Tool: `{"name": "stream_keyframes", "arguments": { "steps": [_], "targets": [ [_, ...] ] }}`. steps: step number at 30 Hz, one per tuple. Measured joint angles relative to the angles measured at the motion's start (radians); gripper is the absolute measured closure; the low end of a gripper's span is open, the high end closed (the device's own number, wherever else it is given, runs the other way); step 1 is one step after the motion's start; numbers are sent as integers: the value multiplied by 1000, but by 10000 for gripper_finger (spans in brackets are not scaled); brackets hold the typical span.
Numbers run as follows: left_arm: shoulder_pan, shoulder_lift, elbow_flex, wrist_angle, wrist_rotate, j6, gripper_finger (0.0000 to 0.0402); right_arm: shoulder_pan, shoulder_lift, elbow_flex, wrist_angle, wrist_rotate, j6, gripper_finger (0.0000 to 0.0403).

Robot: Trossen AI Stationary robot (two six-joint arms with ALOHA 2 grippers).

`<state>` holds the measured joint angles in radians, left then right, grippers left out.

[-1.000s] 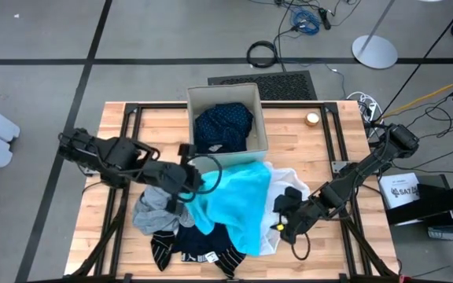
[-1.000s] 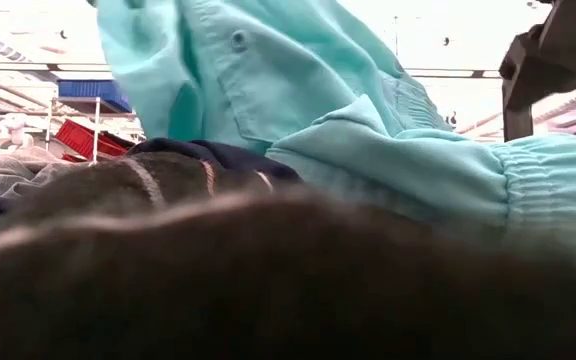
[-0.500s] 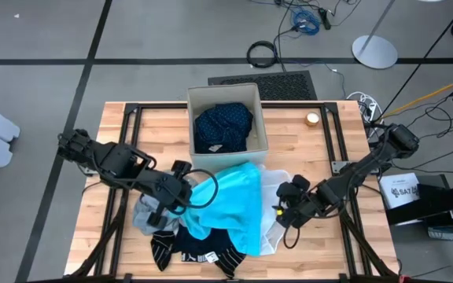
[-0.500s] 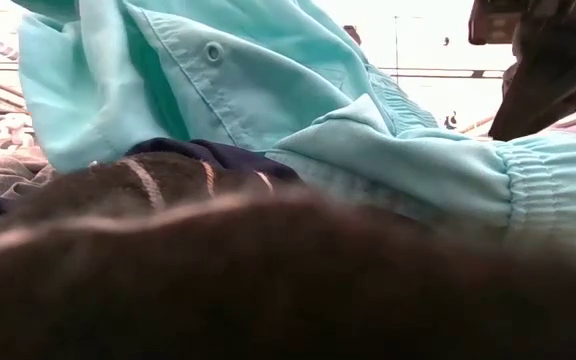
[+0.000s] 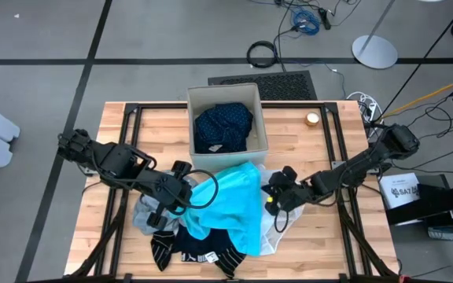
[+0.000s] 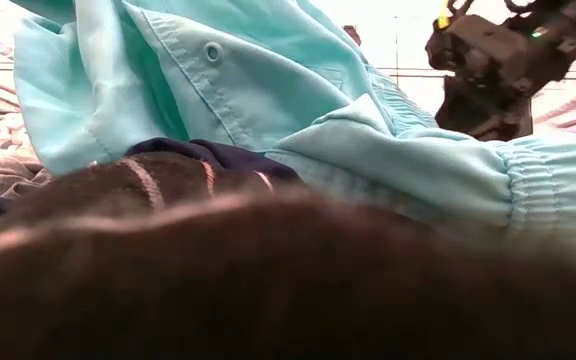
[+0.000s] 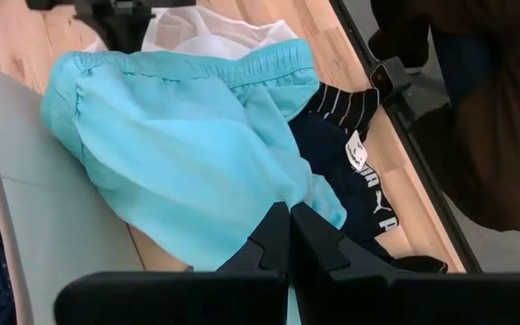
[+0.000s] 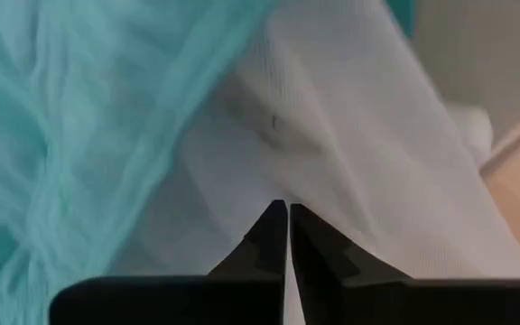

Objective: Sort clothes
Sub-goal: Put the light blue shorts into the laundry bin

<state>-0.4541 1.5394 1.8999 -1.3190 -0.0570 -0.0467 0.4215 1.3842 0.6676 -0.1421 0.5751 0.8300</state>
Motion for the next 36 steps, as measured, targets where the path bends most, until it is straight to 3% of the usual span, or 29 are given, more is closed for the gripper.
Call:
{"name": "stream_keyframes", "arguments": {
  "steps": [5,10,13,23,32,36],
  "targets": [
    [0,0,0,0,-1,3,401,-28,0,-34,257,-26,-116,402],
    [1,0,0,0,-6,31,401,-23,1,-34,645,-231,-325,403],
    [1,0,0,0,-22,34,401,-4,0,-32,806,-290,-404,403],
    [1,6,-27,11,-116,26,365,18,0,-32,707,-289,-354,403],
    [10,8,-178,52,-195,-105,267,18,0,-32,695,-290,-352,403],
    [10,8,-233,202,-227,-85,225,18,0,-32,694,-290,-352,403]
  ]
}}
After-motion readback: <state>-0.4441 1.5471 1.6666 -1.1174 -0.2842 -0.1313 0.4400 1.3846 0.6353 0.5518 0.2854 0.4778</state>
